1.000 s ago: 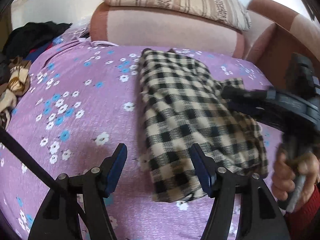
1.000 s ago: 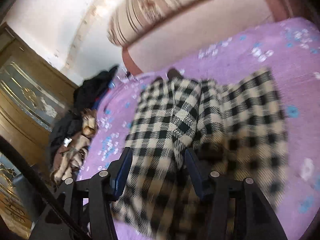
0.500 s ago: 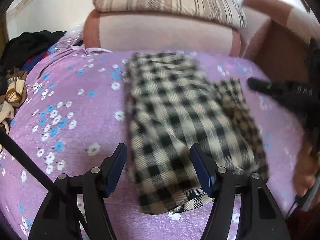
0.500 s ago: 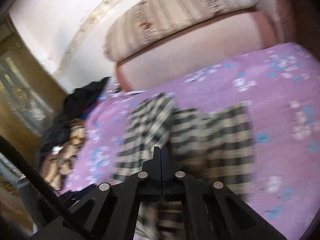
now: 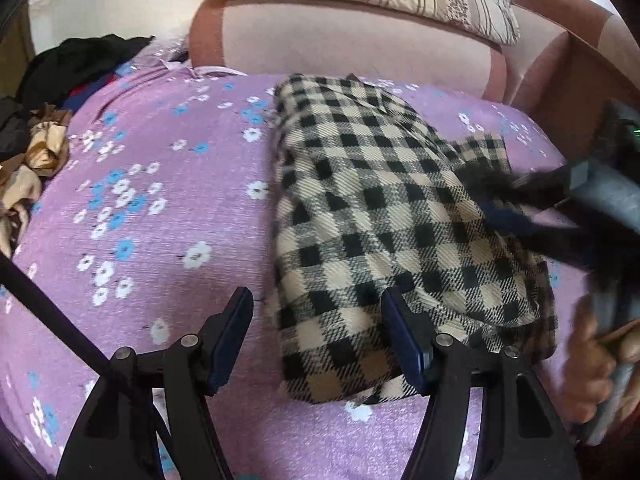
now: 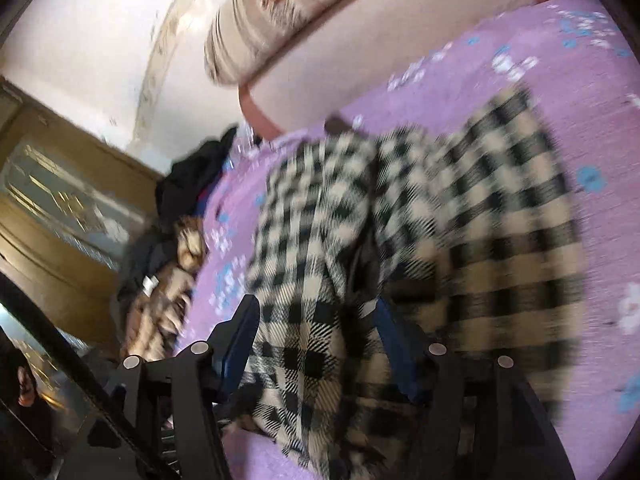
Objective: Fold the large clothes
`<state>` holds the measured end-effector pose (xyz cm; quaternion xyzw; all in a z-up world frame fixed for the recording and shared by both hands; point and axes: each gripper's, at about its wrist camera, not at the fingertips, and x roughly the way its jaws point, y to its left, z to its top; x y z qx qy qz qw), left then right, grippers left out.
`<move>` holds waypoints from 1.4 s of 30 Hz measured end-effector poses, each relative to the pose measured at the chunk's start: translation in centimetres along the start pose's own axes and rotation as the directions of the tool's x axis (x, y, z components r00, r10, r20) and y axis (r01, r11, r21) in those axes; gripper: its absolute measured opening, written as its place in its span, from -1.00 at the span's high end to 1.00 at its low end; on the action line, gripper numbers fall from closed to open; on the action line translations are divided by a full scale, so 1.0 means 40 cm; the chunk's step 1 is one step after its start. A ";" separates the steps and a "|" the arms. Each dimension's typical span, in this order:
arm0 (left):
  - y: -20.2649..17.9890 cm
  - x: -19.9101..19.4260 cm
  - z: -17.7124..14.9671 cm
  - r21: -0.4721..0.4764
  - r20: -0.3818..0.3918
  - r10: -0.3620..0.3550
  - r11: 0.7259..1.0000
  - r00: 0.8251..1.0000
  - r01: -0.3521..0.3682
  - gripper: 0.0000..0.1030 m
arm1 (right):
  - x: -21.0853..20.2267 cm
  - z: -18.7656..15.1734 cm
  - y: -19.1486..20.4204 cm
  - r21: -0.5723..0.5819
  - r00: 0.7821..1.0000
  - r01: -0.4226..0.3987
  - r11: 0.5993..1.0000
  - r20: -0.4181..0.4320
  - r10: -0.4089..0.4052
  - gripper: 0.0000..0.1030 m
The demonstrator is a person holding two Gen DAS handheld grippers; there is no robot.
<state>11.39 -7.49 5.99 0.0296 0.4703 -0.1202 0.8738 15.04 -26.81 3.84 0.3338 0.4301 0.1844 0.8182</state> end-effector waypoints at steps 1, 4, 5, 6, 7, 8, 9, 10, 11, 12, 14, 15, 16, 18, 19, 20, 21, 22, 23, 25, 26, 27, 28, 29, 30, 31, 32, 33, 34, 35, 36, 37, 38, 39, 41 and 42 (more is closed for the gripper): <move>0.003 -0.007 -0.001 -0.001 0.005 0.006 1.000 1.000 -0.006 -0.26 | 0.029 -0.005 0.008 -0.015 0.999 0.012 1.000 -0.032 -0.012 0.07; 0.014 -0.024 0.005 -0.007 0.016 0.014 1.000 1.000 -0.014 -0.26 | 0.072 -0.020 0.058 -0.088 0.993 0.087 0.992 -0.072 -0.093 0.83; 0.017 -0.030 0.010 -0.011 0.024 0.009 1.000 1.000 -0.009 -0.26 | 0.052 -0.018 0.083 -0.117 0.995 0.085 0.989 -0.047 -0.091 0.84; 0.018 -0.033 0.013 -0.015 0.030 0.005 1.000 1.000 -0.004 -0.26 | 0.018 -0.013 0.107 -0.140 0.997 0.074 0.987 -0.016 -0.077 0.85; 0.019 -0.035 0.017 -0.018 0.036 -0.001 1.000 0.999 0.002 -0.26 | -0.011 -0.009 0.123 -0.155 0.998 0.069 0.986 0.008 -0.069 0.86; 0.018 -0.033 0.019 -0.022 0.040 -0.009 1.000 0.999 0.010 -0.28 | -0.058 -0.004 0.140 -0.172 0.997 0.070 0.983 0.045 -0.063 0.86; 0.014 -0.026 0.018 -0.025 0.038 -0.021 0.999 0.999 0.022 -0.29 | -0.084 -0.005 0.143 -0.178 0.996 0.078 0.981 0.063 -0.068 0.86; 0.008 -0.018 0.015 -0.025 0.033 -0.038 0.999 0.999 0.039 -0.39 | -0.109 -0.007 0.137 -0.182 0.993 0.103 0.978 0.077 -0.090 0.86; -0.001 -0.006 0.011 -0.024 0.026 -0.048 0.999 0.999 0.049 -0.44 | -0.121 -0.013 0.124 -0.187 0.989 0.139 0.973 0.078 -0.126 0.86; -0.009 0.007 0.008 -0.019 0.014 -0.044 0.999 0.999 0.044 -0.44 | -0.116 -0.018 0.109 -0.190 0.983 0.178 0.965 0.065 -0.169 0.83; -0.029 0.045 -0.005 0.007 -0.037 -0.029 1.000 0.999 0.030 -0.44 | -0.092 -0.028 0.057 -0.161 0.974 0.224 0.961 0.012 -0.225 0.75; -0.035 0.060 -0.011 0.013 -0.060 -0.026 1.000 0.998 0.027 -0.44 | -0.091 -0.030 0.020 -0.111 0.972 0.233 0.966 0.006 -0.234 0.73; -0.038 0.080 -0.019 0.016 -0.090 -0.022 1.000 0.996 0.024 -0.44 | -0.099 -0.028 -0.014 -0.055 0.976 0.220 0.974 0.007 -0.220 0.64; -0.033 0.096 -0.029 -0.002 -0.107 -0.023 1.000 0.994 0.023 -0.44 | -0.132 -0.022 -0.056 0.023 0.984 0.176 0.984 0.034 -0.177 -0.12; -0.029 0.097 -0.030 -0.015 -0.106 -0.033 0.999 0.994 0.031 -0.44 | -0.147 -0.017 -0.067 0.049 0.985 0.160 0.986 0.063 -0.163 -0.19; -0.028 0.097 -0.031 -0.024 -0.107 -0.037 0.999 0.994 0.034 -0.44 | -0.158 -0.011 -0.074 0.065 0.986 0.137 0.988 0.088 -0.142 -0.22; -0.027 0.095 -0.032 -0.029 -0.108 -0.037 0.999 0.994 0.034 -0.44 | -0.160 -0.006 -0.078 0.075 0.989 0.109 0.991 0.095 -0.116 -0.23; -0.027 0.092 -0.031 -0.031 -0.107 -0.037 0.999 0.994 0.034 -0.44 | -0.152 -0.001 -0.080 0.081 0.992 0.081 0.993 0.093 -0.088 -0.26; -0.027 0.088 -0.032 -0.032 -0.104 -0.036 0.999 0.994 0.032 -0.44 | -0.134 0.005 -0.080 0.088 0.995 0.055 0.995 0.082 -0.063 -0.32; -0.028 0.069 -0.034 -0.029 -0.090 -0.029 0.999 0.996 0.027 -0.44 | -0.098 0.014 -0.076 0.084 0.996 0.064 0.994 0.058 -0.069 -0.33; -0.027 0.054 -0.037 -0.026 -0.077 -0.024 0.999 0.997 0.022 -0.44 | -0.074 0.017 -0.071 0.074 0.995 0.085 0.994 0.041 -0.088 -0.33; -0.028 0.038 -0.041 -0.024 -0.065 -0.019 1.000 0.998 0.017 -0.44 | -0.048 0.017 -0.063 0.064 0.993 0.115 0.991 0.029 -0.117 -0.33; -0.025 0.023 -0.045 -0.025 -0.053 -0.012 1.000 0.998 0.011 -0.44 | -0.033 0.018 -0.056 0.055 0.990 0.134 0.989 0.026 -0.135 -0.35; -0.021 0.009 -0.050 -0.030 -0.042 -0.004 1.000 0.999 0.003 -0.44 | -0.013 0.017 -0.044 0.042 0.990 0.141 0.989 0.024 -0.142 -0.40; -0.017 -0.001 -0.053 -0.034 -0.036 0.002 0.999 0.999 -0.003 -0.44 | -0.004 0.016 -0.036 0.035 0.990 0.135 0.990 0.022 -0.136 -0.40; -0.011 -0.011 -0.058 -0.039 -0.032 0.012 0.999 0.999 -0.013 -0.44 | 0.002 0.014 -0.029 0.030 0.992 0.124 0.992 0.020 -0.125 -0.40; -0.007 -0.018 -0.060 -0.042 -0.030 0.022 0.999 0.999 -0.023 -0.44 | 0.001 0.014 -0.016 0.019 0.994 0.103 0.994 0.022 -0.104 -0.40; -0.002 -0.026 -0.064 -0.044 -0.027 0.040 0.998 0.999 -0.042 -0.44 | 0.001 0.014 -0.004 0.009 0.995 0.097 0.995 0.029 -0.097 -0.40; 0.002 -0.032 -0.066 -0.043 -0.025 0.059 0.997 0.998 -0.060 -0.44 | 0.002 0.012 0.009 -0.004 0.994 0.100 0.995 0.037 -0.100 -0.40; 0.006 -0.040 -0.068 -0.041 -0.021 0.079 0.996 0.997 -0.080 -0.44 | 0.003 0.010 0.024 -0.025 0.993 0.107 0.994 0.047 -0.106 -0.36; 0.011 -0.050 -0.071 -0.034 -0.010 0.107 0.994 0.994 -0.108 -0.44 | 0.010 0.006 0.040 -0.053 0.992 0.118 0.992 0.052 -0.115 -0.18; 0.014 -0.059 -0.073 -0.024 0.002 0.133 0.991 0.991 -0.133 -0.44 | 0.014 0.002 0.049 -0.072 0.990 0.134 0.988 0.053 -0.130 0.00; 0.014 -0.070 -0.077 -0.007 0.019 0.172 0.985 0.985 -0.171 -0.44 | 0.027 -0.003 0.064 -0.102 0.983 0.182 0.978 0.053 -0.178 0.54; 0.012 -0.076 -0.080 0.004 0.029 0.191 0.981 0.981 -0.192 -0.44 | 0.034 -0.008 0.070 -0.117 0.978 0.209 0.971 0.053 -0.204 0.63; 0.011 -0.090 -0.083 0.036 0.053 0.229 0.972 0.972 -0.231 -0.44 | 0.027 -0.013 0.082 -0.119 0.972 0.231 0.966 0.076 -0.223 0.69; 0.011 -0.094 -0.083 0.045 0.059 0.242 0.969 0.969 -0.244 -0.44 | 0.019 -0.013 0.089 -0.120 0.970 0.235 0.964 0.087 -0.226 0.70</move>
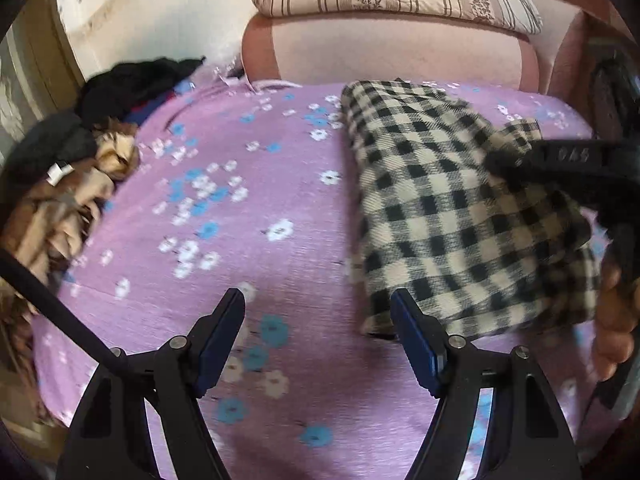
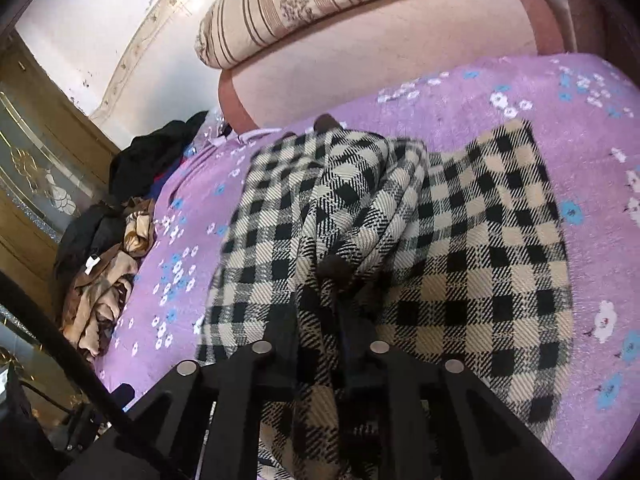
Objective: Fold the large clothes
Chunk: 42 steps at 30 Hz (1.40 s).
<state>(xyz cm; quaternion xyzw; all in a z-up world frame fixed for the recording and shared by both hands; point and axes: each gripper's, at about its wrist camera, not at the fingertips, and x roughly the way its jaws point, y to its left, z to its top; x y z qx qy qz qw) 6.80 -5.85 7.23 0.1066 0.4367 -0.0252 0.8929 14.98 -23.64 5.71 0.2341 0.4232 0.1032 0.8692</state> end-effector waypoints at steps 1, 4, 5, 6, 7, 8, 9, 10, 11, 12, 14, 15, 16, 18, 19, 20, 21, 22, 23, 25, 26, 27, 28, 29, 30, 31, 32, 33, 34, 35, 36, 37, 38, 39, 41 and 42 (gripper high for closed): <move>0.001 -0.003 0.000 0.009 0.005 0.010 1.000 1.000 -0.010 -0.44 | -0.018 0.004 0.005 -0.003 1.000 0.002 1.000 0.019 -0.002 0.71; 0.009 -0.010 0.004 0.011 0.012 0.010 1.000 1.000 -0.010 -0.44 | -0.090 0.015 0.000 -0.008 0.997 0.016 1.000 0.078 -0.015 0.72; 0.011 -0.011 0.007 0.004 0.011 -0.001 1.000 1.000 0.001 -0.44 | -0.110 0.018 -0.008 -0.008 0.996 0.023 1.000 0.091 -0.023 0.73; 0.012 -0.011 0.012 -0.002 0.010 -0.012 1.000 1.000 0.012 -0.44 | -0.139 0.021 -0.022 -0.004 0.993 0.041 0.999 0.108 -0.040 0.73; 0.012 -0.008 0.017 -0.010 0.009 -0.026 1.000 1.000 0.026 -0.44 | -0.160 0.022 -0.036 0.001 0.992 0.056 0.998 0.117 -0.056 0.73; 0.009 -0.008 0.022 -0.019 0.009 -0.040 0.999 0.999 0.040 -0.44 | -0.180 0.022 -0.057 0.009 0.989 0.079 0.997 0.125 -0.080 0.73; 0.004 -0.006 0.029 -0.033 0.008 -0.059 0.998 0.998 0.059 -0.44 | -0.193 0.019 -0.086 0.019 0.986 0.113 0.993 0.122 -0.115 0.73; -0.004 -0.003 0.036 -0.045 0.007 -0.082 0.996 0.997 0.082 -0.44 | -0.193 0.017 -0.107 0.026 0.984 0.138 0.990 0.110 -0.140 0.72; -0.012 0.001 0.047 -0.056 0.008 -0.111 0.992 0.994 0.111 -0.44 | -0.182 0.010 -0.142 0.033 0.983 0.164 0.986 0.071 -0.166 0.71; -0.022 0.003 0.055 -0.060 0.012 -0.126 0.990 0.992 0.126 -0.44 | -0.167 0.003 -0.165 0.037 0.984 0.171 0.985 0.034 -0.172 0.62; -0.049 0.008 0.078 -0.054 0.032 -0.145 0.988 0.989 0.147 -0.44 | -0.129 -0.017 -0.208 0.052 0.979 0.201 0.978 -0.045 -0.199 0.32; -0.064 0.010 0.085 -0.044 0.038 -0.150 0.988 0.988 0.151 -0.44 | -0.128 -0.020 -0.215 0.055 0.979 0.202 0.978 -0.051 -0.200 0.24; -0.084 0.016 0.096 -0.025 0.042 -0.157 0.987 0.987 0.158 -0.44 | -0.138 -0.020 -0.217 0.057 0.980 0.195 0.979 -0.045 -0.193 0.24; -0.116 0.045 0.105 0.017 0.009 -0.146 0.989 0.989 0.146 -0.44 | -0.177 -0.005 -0.208 0.053 0.980 0.199 0.979 -0.008 -0.199 0.24; -0.132 0.075 0.106 0.044 -0.034 -0.123 0.991 0.992 0.124 -0.44 | -0.202 0.002 -0.204 0.053 0.975 0.220 0.974 0.028 -0.222 0.24; -0.148 0.109 0.104 0.066 -0.079 -0.093 0.993 0.993 0.098 -0.44 | -0.224 0.004 -0.204 0.054 0.968 0.239 0.970 0.064 -0.242 0.24; -0.154 0.129 0.102 0.075 -0.104 -0.078 0.993 0.991 0.086 -0.44 | -0.255 0.010 -0.188 0.051 0.958 0.252 0.966 0.127 -0.257 0.23; -0.154 0.139 0.101 0.072 -0.114 -0.078 0.994 0.990 0.087 -0.44 | -0.271 0.016 -0.172 0.041 0.957 0.236 0.971 0.162 -0.239 0.21; -0.145 0.137 0.102 0.050 -0.111 -0.091 0.994 0.990 0.097 -0.44 | -0.283 0.023 -0.149 0.024 0.963 0.194 0.981 0.186 -0.195 0.21; -0.125 0.119 0.101 0.014 -0.107 -0.107 0.994 0.989 0.109 -0.44 | -0.283 0.034 -0.102 -0.007 0.980 0.074 0.997 0.184 -0.072 0.21; -0.115 0.107 0.098 0.005 -0.107 -0.107 0.994 0.989 0.108 -0.44 | -0.273 0.035 -0.080 -0.021 0.985 0.016 1.000 0.170 -0.012 0.21; -0.100 0.088 0.095 0.002 -0.101 -0.098 0.995 0.990 0.099 -0.44 | -0.253 0.037 -0.051 -0.037 0.988 -0.041 0.998 0.145 0.046 0.21; -0.087 0.069 0.091 0.001 -0.089 -0.079 0.997 0.993 0.079 -0.44 | -0.235 0.038 -0.030 -0.045 0.989 -0.070 0.997 0.125 0.075 0.21; -0.073 0.052 0.089 -0.001 -0.073 -0.060 0.998 0.996 0.060 -0.44 | -0.214 0.036 -0.007 -0.052 0.990 -0.099 0.994 0.101 0.103 0.21; -0.053 0.026 0.083 -0.004 -0.053 -0.034 0.999 0.998 0.034 -0.44 | -0.186 0.034 0.015 -0.059 0.989 -0.132 0.990 0.067 0.135 0.21; -0.040 0.007 0.078 -0.010 -0.040 -0.017 1.000 0.999 0.016 -0.44 | -0.168 0.031 0.024 -0.062 0.988 -0.147 0.987 0.045 0.150 0.21; -0.022 -0.018 0.070 -0.021 -0.024 0.004 1.000 1.000 -0.005 -0.44 | -0.143 0.027 0.033 -0.059 0.988 -0.148 0.987 0.026 0.150 0.21; -0.008 -0.036 0.065 -0.027 -0.015 0.017 0.999 1.000 -0.017 -0.44 | -0.127 0.024 0.035 -0.053 0.990 -0.140 0.989 0.019 0.141 0.21; 0.004 -0.054 0.060 -0.032 -0.007 0.028 0.999 1.000 -0.028 -0.44 | -0.110 0.021 0.027 -0.039 0.992 -0.126 0.991 0.006 0.127 0.21; 0.016 -0.067 0.057 -0.035 -0.001 0.035 0.999 0.999 -0.035 -0.44 | -0.098 0.017 0.019 -0.028 0.994 -0.112 0.993 0.000 0.112 0.21; 0.026 -0.083 0.050 -0.040 0.007 0.045 0.998 0.999 -0.045 -0.44 | -0.082 0.013 -0.001 -0.009 0.997 -0.071 0.997 -0.009 0.071 0.21; 0.035 -0.100 0.043 -0.045 0.016 0.056 0.997 0.998 -0.055 -0.44 | -0.067 0.008 -0.021 0.006 1.000 -0.024 1.000 -0.019 0.024 0.21; 0.042 -0.113 0.038 -0.050 0.022 0.067 0.997 0.998 -0.066 -0.44 | -0.049 0.006 -0.057 0.037 0.998 0.045 0.998 -0.040 -0.044 0.21; 0.049 -0.122 0.035 -0.054 0.029 0.075 0.996 0.997 -0.073 -0.44 | -0.045 0.002 -0.080 0.064 0.998 0.052 0.997 -0.045 -0.049 0.22; 0.057 -0.144 0.028 -0.061 0.045 0.084 0.995 0.995 -0.082 -0.44 | -0.059 -0.003 -0.116 0.131 0.999 0.022 0.991 -0.036 -0.017 0.23; 0.059 -0.156 0.023 -0.063 0.054 0.088 0.994 0.995 -0.085 -0.44 | -0.077 -0.004 -0.124 0.153 1.000 0.011 0.988 -0.022 -0.008 0.22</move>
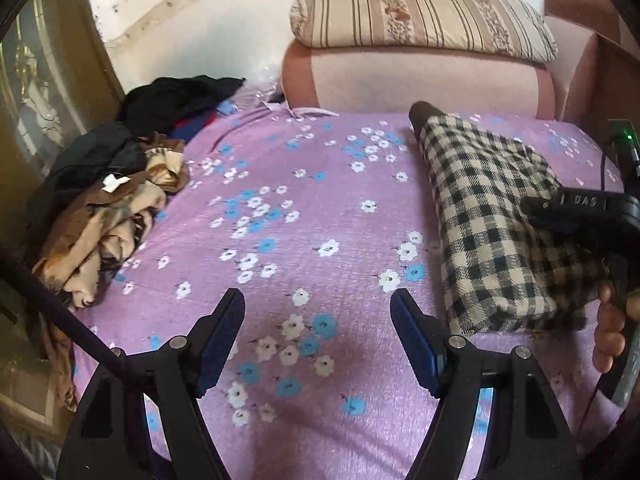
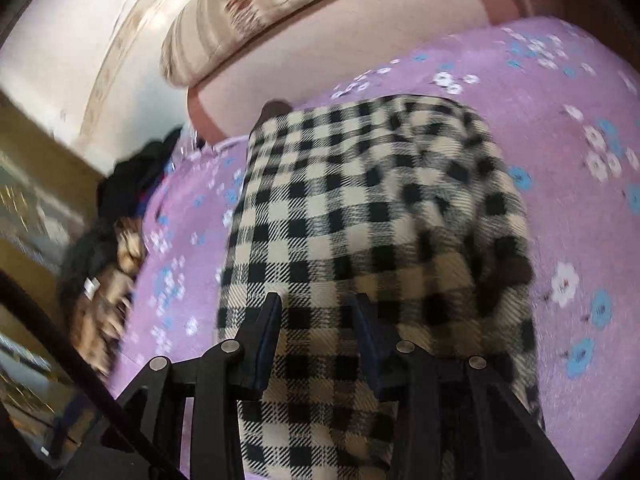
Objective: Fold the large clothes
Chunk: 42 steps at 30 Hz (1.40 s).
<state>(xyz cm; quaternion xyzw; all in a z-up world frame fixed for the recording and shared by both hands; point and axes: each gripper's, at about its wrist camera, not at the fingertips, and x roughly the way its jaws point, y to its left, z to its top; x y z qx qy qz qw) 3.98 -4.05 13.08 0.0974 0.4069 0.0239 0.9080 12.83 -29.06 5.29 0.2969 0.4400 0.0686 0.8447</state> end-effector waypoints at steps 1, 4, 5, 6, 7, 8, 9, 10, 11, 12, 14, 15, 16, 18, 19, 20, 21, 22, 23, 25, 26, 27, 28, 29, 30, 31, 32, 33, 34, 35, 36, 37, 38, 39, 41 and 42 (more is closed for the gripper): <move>0.001 -0.013 -0.004 0.000 0.010 0.003 1.000 1.000 -0.003 -0.44 | -0.014 0.000 0.001 0.001 1.000 0.003 1.000 0.013 -0.003 0.22; -0.004 -0.042 -0.011 0.012 0.029 0.009 1.000 1.000 -0.009 -0.45 | -0.065 -0.006 0.015 -0.041 0.996 0.051 0.998 0.072 -0.048 0.21; -0.008 -0.052 -0.015 0.020 0.032 0.012 1.000 0.999 -0.013 -0.45 | -0.085 -0.013 0.014 -0.052 0.994 0.060 0.997 0.090 -0.055 0.20; -0.012 -0.060 -0.018 0.022 0.034 0.015 1.000 0.999 -0.016 -0.45 | -0.094 -0.014 0.014 -0.055 0.993 0.065 0.996 0.099 -0.059 0.20; -0.016 -0.067 -0.021 0.022 0.036 0.015 1.000 0.999 -0.015 -0.45 | -0.103 -0.016 0.013 -0.058 0.992 0.070 0.996 0.108 -0.063 0.20; -0.019 -0.073 -0.024 0.022 0.037 0.011 1.000 0.999 -0.012 -0.45 | -0.116 -0.018 0.012 -0.060 0.991 0.076 0.995 0.118 -0.068 0.20; -0.022 -0.079 -0.028 0.020 0.036 0.004 1.000 0.999 -0.005 -0.45 | -0.128 -0.021 0.011 -0.064 0.990 0.077 0.995 0.125 -0.069 0.20; -0.025 -0.083 -0.030 0.021 0.035 0.002 1.000 0.999 -0.002 -0.46 | -0.135 -0.024 0.016 -0.068 0.989 0.078 0.995 0.130 -0.068 0.20; -0.030 -0.085 -0.034 0.024 0.033 0.003 1.000 0.999 -0.004 -0.46 | -0.143 -0.026 0.025 -0.080 0.988 0.080 0.994 0.138 -0.069 0.20; -0.036 -0.086 -0.037 0.031 0.031 0.005 1.000 1.000 -0.006 -0.46 | -0.149 -0.030 0.031 -0.091 0.987 0.086 0.992 0.144 -0.072 0.20; -0.041 -0.087 -0.039 0.037 0.026 0.010 0.999 1.000 -0.011 -0.46 | -0.160 -0.038 0.050 -0.120 0.983 0.103 0.987 0.163 -0.082 0.20; -0.042 -0.090 -0.040 0.036 0.026 0.011 0.999 1.000 -0.011 -0.46 | -0.167 -0.041 0.065 -0.142 0.980 0.115 0.983 0.176 -0.089 0.20; -0.041 -0.092 -0.040 0.034 0.027 0.009 0.999 1.000 -0.010 -0.46 | -0.176 -0.048 0.085 -0.168 0.978 0.124 0.978 0.190 -0.092 0.20; -0.037 -0.096 -0.041 0.032 0.036 0.015 0.999 0.999 -0.016 -0.46 | -0.193 -0.063 0.123 -0.216 0.975 0.118 0.969 0.212 -0.071 0.20; -0.035 -0.099 -0.041 0.030 0.039 0.020 0.999 0.999 -0.021 -0.46 | -0.203 -0.069 0.147 -0.243 0.973 0.114 0.963 0.223 -0.058 0.20; -0.031 -0.102 -0.040 0.026 0.043 0.023 0.999 0.999 -0.024 -0.46 | -0.218 -0.081 0.185 -0.288 0.970 0.107 0.952 0.241 -0.036 0.20; -0.024 -0.106 -0.039 0.017 0.047 0.027 0.999 0.999 -0.028 -0.46 | -0.227 -0.090 0.209 -0.315 0.968 0.102 0.944 0.251 -0.021 0.18; -0.019 -0.108 -0.039 0.009 0.049 0.029 1.000 0.998 -0.030 -0.46 | -0.235 -0.100 0.233 -0.343 0.966 0.097 0.934 0.259 -0.005 0.14; -0.013 -0.110 -0.039 0.001 0.051 0.031 1.000 0.998 -0.031 -0.46 | -0.244 -0.114 0.263 -0.374 0.963 0.096 0.922 0.270 0.009 0.07; 0.000 -0.115 -0.039 -0.011 0.055 0.038 0.999 0.998 -0.037 -0.46 | -0.253 -0.131 0.294 -0.401 0.959 0.098 0.911 0.282 0.021 0.06; 0.004 -0.115 -0.041 -0.015 0.056 0.044 0.999 0.997 -0.044 -0.46 | -0.256 -0.143 0.310 -0.417 0.958 0.100 0.903 0.286 0.026 0.06; 0.009 -0.116 -0.040 -0.018 0.056 0.048 0.999 0.997 -0.047 -0.46 | -0.257 -0.147 0.318 -0.426 0.956 0.104 0.899 0.291 0.027 0.06; 0.011 -0.116 -0.040 -0.022 0.054 0.049 0.999 0.997 -0.048 -0.46 | -0.260 -0.153 0.326 -0.435 0.954 0.112 0.894 0.299 0.026 0.06; 0.015 -0.115 -0.040 -0.030 0.051 0.047 0.999 0.998 -0.046 -0.46 | -0.264 -0.157 0.332 -0.439 0.950 0.123 0.890 0.311 0.022 0.06; 0.018 -0.115 -0.039 -0.035 0.049 0.045 0.998 0.998 -0.044 -0.46 | -0.264 -0.156 0.335 -0.443 0.948 0.131 0.887 0.318 0.019 0.06; 0.019 -0.114 -0.039 -0.038 0.047 0.044 0.998 0.998 -0.042 -0.46 | -0.265 -0.158 0.337 -0.445 0.946 0.140 0.885 0.324 0.014 0.06; 0.018 -0.114 -0.039 -0.038 0.047 0.043 0.998 0.998 -0.041 -0.46 | -0.265 -0.158 0.337 -0.443 0.944 0.150 0.884 0.330 0.005 0.06; 0.019 -0.115 -0.039 -0.035 0.051 0.046 0.998 0.998 -0.044 -0.46 | -0.266 -0.159 0.337 -0.441 0.942 0.156 0.884 0.335 0.001 0.06; 0.017 -0.117 -0.039 -0.031 0.056 0.050 0.998 0.997 -0.048 -0.46 | -0.270 -0.160 0.338 -0.439 0.939 0.160 0.884 0.344 0.001 0.06; 0.017 -0.118 -0.040 -0.027 0.064 0.058 0.998 0.996 -0.057 -0.46 | -0.277 -0.162 0.342 -0.439 0.934 0.170 0.882 0.358 -0.002 0.06; 0.014 -0.120 -0.040 -0.028 0.069 0.064 0.998 0.996 -0.062 -0.46 | -0.292 -0.168 0.353 -0.443 0.923 0.182 0.878 0.384 0.003 0.06; 0.016 -0.121 -0.041 -0.031 0.075 0.066 0.998 0.995 -0.064 -0.46 | -0.307 -0.176 0.366 -0.450 0.914 0.187 0.873 0.406 0.013 0.06; 0.020 -0.121 -0.042 -0.039 0.081 0.066 0.997 0.995 -0.063 -0.46 | -0.330 -0.188 0.385 -0.467 0.900 0.192 0.863 0.434 0.035 0.06; 0.022 -0.122 -0.043 -0.047 0.082 0.065 0.997 0.995 -0.061 -0.46 | -0.347 -0.200 0.403 -0.486 0.890 0.194 0.852 0.452 0.055 0.03; 0.031 -0.121 -0.046 -0.065 0.080 0.058 0.997 0.995 -0.053 -0.46 | -0.381 -0.226 0.439 -0.525 0.870 0.199 0.828 0.483 0.097 -0.13; 0.035 -0.124 -0.047 -0.072 0.084 0.057 0.996 0.995 -0.051 -0.46 | -0.394 -0.240 0.453 -0.539 0.861 0.200 0.818 0.496 0.116 -0.15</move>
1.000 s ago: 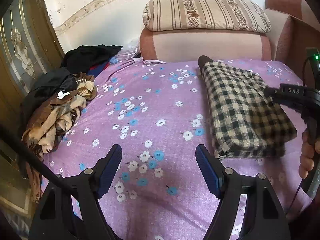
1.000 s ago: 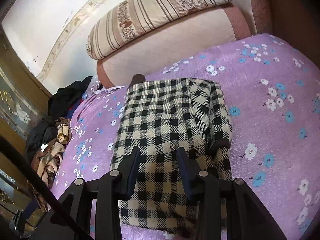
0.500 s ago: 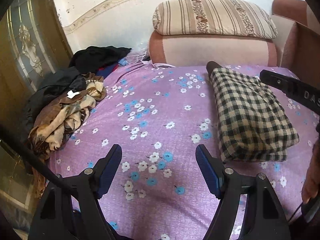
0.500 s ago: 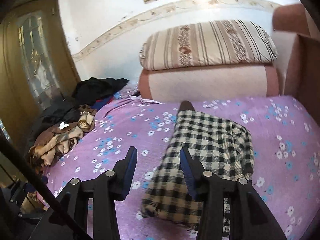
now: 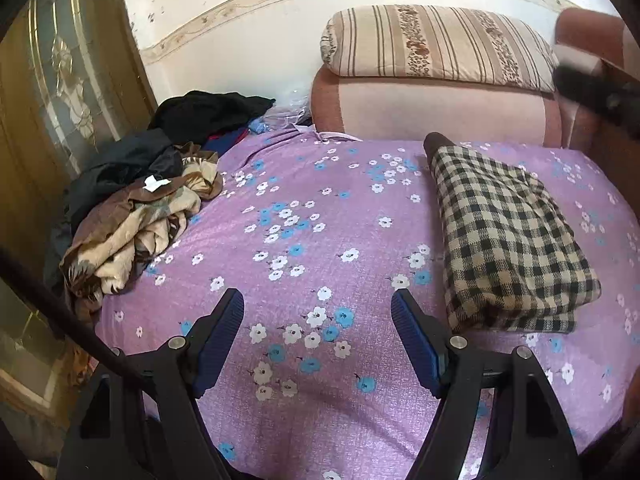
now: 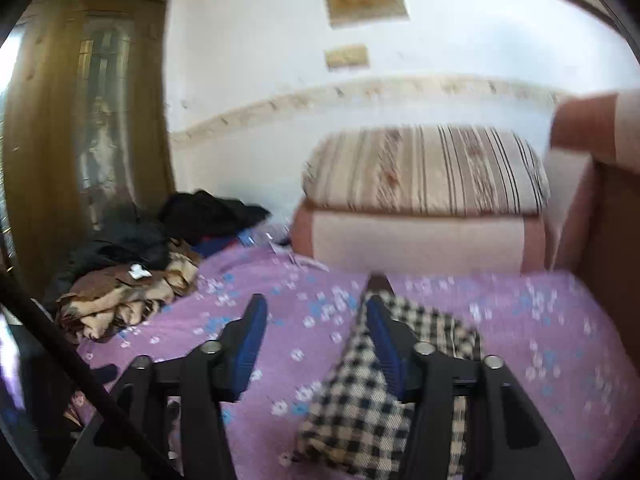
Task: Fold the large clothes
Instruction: 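Release the folded shirt and pull both tools back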
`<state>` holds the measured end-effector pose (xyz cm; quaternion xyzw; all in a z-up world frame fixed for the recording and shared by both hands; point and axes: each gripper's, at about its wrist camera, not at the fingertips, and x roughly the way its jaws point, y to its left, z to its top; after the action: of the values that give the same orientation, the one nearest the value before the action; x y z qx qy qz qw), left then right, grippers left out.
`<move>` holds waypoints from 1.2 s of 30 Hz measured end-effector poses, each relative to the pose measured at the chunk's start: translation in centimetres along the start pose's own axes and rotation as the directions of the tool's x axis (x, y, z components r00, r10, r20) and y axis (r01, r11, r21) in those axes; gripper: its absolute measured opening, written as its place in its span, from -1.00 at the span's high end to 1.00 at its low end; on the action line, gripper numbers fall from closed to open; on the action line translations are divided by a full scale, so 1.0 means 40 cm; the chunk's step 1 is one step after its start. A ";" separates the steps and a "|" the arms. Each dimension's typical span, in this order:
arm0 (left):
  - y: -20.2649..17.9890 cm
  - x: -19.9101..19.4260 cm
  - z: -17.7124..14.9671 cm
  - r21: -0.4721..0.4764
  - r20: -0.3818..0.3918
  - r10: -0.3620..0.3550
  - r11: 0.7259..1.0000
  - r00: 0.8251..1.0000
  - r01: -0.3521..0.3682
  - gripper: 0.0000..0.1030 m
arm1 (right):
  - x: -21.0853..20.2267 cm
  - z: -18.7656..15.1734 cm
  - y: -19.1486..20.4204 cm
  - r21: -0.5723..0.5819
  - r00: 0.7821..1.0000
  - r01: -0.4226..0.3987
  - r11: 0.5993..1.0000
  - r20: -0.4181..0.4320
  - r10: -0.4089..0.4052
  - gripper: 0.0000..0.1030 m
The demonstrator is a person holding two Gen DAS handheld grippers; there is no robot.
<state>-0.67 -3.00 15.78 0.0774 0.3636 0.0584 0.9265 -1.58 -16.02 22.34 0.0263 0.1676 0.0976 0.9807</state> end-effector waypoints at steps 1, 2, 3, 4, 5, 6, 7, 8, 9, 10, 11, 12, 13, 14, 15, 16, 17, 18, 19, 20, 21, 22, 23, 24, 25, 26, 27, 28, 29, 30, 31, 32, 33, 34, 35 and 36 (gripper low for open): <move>0.005 -0.002 -0.001 -0.009 0.008 -0.002 1.000 1.000 0.002 -0.46 | -0.014 0.003 0.015 -0.011 1.000 -0.006 1.000 0.018 0.006 -0.15; 0.008 -0.004 -0.002 -0.016 0.014 -0.002 1.000 1.000 0.003 -0.46 | -0.027 0.006 0.030 -0.021 0.999 -0.010 1.000 0.033 0.010 -0.15; 0.013 -0.004 -0.003 -0.026 0.018 -0.002 1.000 1.000 0.003 -0.46 | -0.041 0.010 0.043 -0.028 0.999 -0.017 0.999 0.049 0.018 -0.16; 0.015 -0.004 -0.004 -0.031 0.018 -0.002 1.000 1.000 0.003 -0.46 | -0.050 0.014 0.053 -0.032 0.998 -0.022 0.999 0.062 0.024 -0.17; 0.020 -0.004 -0.005 -0.038 0.019 -0.004 0.999 1.000 0.005 -0.46 | -0.061 0.016 0.061 -0.032 0.997 -0.023 0.999 0.074 0.025 -0.22; 0.023 -0.005 -0.005 -0.042 0.019 -0.006 0.999 1.000 0.006 -0.46 | -0.066 0.018 0.063 -0.031 0.997 -0.020 0.999 0.080 0.022 -0.29; 0.026 -0.005 -0.005 -0.045 0.020 -0.006 0.999 1.000 0.007 -0.46 | -0.068 0.018 0.062 -0.027 0.996 -0.015 1.000 0.084 0.017 -0.31; 0.028 -0.006 -0.005 -0.048 0.021 -0.007 0.999 1.000 0.008 -0.46 | -0.067 0.017 0.057 -0.020 0.996 -0.003 1.000 0.086 0.004 -0.33; 0.029 -0.007 -0.005 -0.051 0.022 -0.008 0.999 1.000 0.009 -0.47 | -0.061 0.016 0.050 -0.016 0.997 0.009 1.000 0.080 -0.007 -0.33; 0.029 -0.006 -0.005 -0.052 0.021 -0.012 0.999 1.000 0.013 -0.48 | -0.048 0.011 0.037 -0.010 0.998 0.033 0.999 0.062 -0.032 -0.33; 0.027 -0.006 -0.006 -0.052 0.019 -0.017 0.999 1.000 0.018 -0.50 | -0.038 0.005 0.027 -0.004 0.998 0.050 0.999 0.048 -0.050 -0.33; 0.025 -0.005 -0.008 -0.050 0.017 -0.024 0.998 1.000 0.025 -0.50 | -0.016 -0.005 0.006 0.008 0.997 0.077 0.997 0.016 -0.077 -0.33; 0.023 -0.004 -0.009 -0.046 0.016 -0.028 0.999 0.999 0.029 -0.50 | 0.002 -0.014 -0.012 0.017 0.995 0.097 0.995 -0.012 -0.097 -0.33; 0.018 -0.003 -0.010 -0.039 0.013 -0.032 0.999 0.999 0.032 -0.50 | 0.035 -0.033 -0.046 0.029 0.989 0.137 0.990 -0.060 -0.135 -0.33; 0.015 -0.003 -0.011 -0.035 0.013 -0.033 0.999 0.999 0.033 -0.50 | 0.064 -0.050 -0.074 0.034 0.979 0.179 0.983 -0.101 -0.175 -0.33; 0.012 -0.003 -0.013 -0.030 0.014 -0.034 0.999 0.999 0.034 -0.50 | 0.093 -0.070 -0.102 0.032 0.966 0.220 0.975 -0.145 -0.213 -0.33; 0.011 -0.004 -0.014 -0.028 0.016 -0.035 0.999 0.999 0.035 -0.50 | 0.111 -0.084 -0.122 0.028 0.955 0.244 0.969 -0.178 -0.236 -0.33; 0.009 -0.004 -0.015 -0.026 0.017 -0.036 0.999 0.999 0.036 -0.50 | 0.147 -0.113 -0.161 0.025 0.933 0.283 0.959 -0.241 -0.269 -0.33; 0.008 -0.003 -0.016 -0.024 0.016 -0.037 0.999 0.999 0.037 -0.50 | 0.173 -0.135 -0.195 0.036 0.915 0.305 0.952 -0.287 -0.283 -0.31; 0.008 0.000 -0.016 -0.022 0.014 -0.038 0.999 0.999 0.038 -0.50 | 0.188 -0.156 -0.228 0.054 0.902 0.318 0.947 -0.325 -0.284 -0.13; 0.009 0.003 -0.017 -0.022 0.009 -0.039 0.999 0.999 0.039 -0.50 | 0.211 -0.183 -0.267 0.083 0.884 0.323 0.943 -0.381 -0.269 0.19; 0.009 0.004 -0.018 -0.024 0.009 -0.040 0.999 0.999 0.040 -0.50 | 0.221 -0.197 -0.293 0.102 0.872 0.328 0.939 -0.415 -0.259 0.30; 0.012 0.006 -0.018 -0.028 0.009 -0.040 0.999 0.999 0.040 -0.50 | 0.235 -0.220 -0.323 0.122 0.853 0.340 0.932 -0.458 -0.251 0.35; 0.016 0.008 -0.019 -0.034 0.010 -0.039 0.999 0.999 0.040 -0.50 | 0.250 -0.246 -0.353 0.128 0.825 0.364 0.922 -0.505 -0.256 0.35; 0.019 0.010 -0.020 -0.040 0.010 -0.041 0.998 0.999 0.041 -0.50 | 0.262 -0.265 -0.371 0.117 0.797 0.385 0.915 -0.542 -0.266 0.35; 0.022 0.012 -0.021 -0.045 0.008 -0.043 0.998 0.999 0.043 -0.50 | 0.280 -0.291 -0.389 0.101 0.759 0.402 0.910 -0.593 -0.269 0.35; 0.025 0.014 -0.021 -0.052 0.006 -0.047 0.998 0.999 0.047 -0.50 | 0.291 -0.315 -0.405 0.103 0.732 0.410 0.906 -0.630 -0.259 0.35; 0.028 0.016 -0.022 -0.058 0.004 -0.050 0.997 0.999 0.050 -0.50 | 0.287 -0.325 -0.417 0.123 0.729 0.416 0.901 -0.637 -0.249 0.35; 0.031 0.017 -0.022 -0.064 0.003 -0.054 0.996 0.999 0.054 -0.50 | 0.272 -0.324 -0.428 0.159 0.743 0.415 0.896 -0.628 -0.232 0.35; 0.032 0.016 -0.024 -0.069 0.004 -0.057 0.996 0.998 0.057 -0.50 | 0.262 -0.317 -0.431 0.169 0.751 0.413 0.895 -0.620 -0.230 0.35; 0.032 0.015 -0.025 -0.071 0.005 -0.057 0.996 0.998 0.057 -0.50 | 0.248 -0.304 -0.430 0.168 0.761 0.414 0.895 -0.602 -0.240 0.35; 0.031 0.014 -0.026 -0.073 0.007 -0.057 0.996 0.998 0.057 -0.50 | 0.237 -0.295 -0.427 0.163 0.769 0.417 0.894 -0.588 -0.251 0.35; 0.029 0.011 -0.028 -0.072 0.010 -0.058 0.996 0.998 0.058 -0.50 | 0.220 -0.285 -0.425 0.159 0.780 0.422 0.893 -0.565 -0.268 0.35; 0.026 0.007 -0.030 -0.070 0.014 -0.060 0.996 0.998 0.061 -0.50 | 0.207 -0.278 -0.420 0.161 0.790 0.422 0.892 -0.548 -0.275 0.35; 0.027 0.005 -0.030 -0.069 0.018 -0.060 0.996 0.998 0.061 -0.50 | 0.194 -0.269 -0.419 0.173 0.804 0.420 0.891 -0.527 -0.276 0.35; 0.024 0.000 -0.031 -0.067 0.024 -0.059 0.996 0.998 0.060 -0.50 | 0.185 -0.259 -0.413 0.181 0.813 0.415 0.892 -0.514 -0.274 0.35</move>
<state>-1.55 -1.92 15.07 0.0356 0.3533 0.0422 0.9339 4.81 -30.51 8.78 0.1114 0.4169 -0.1052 0.8960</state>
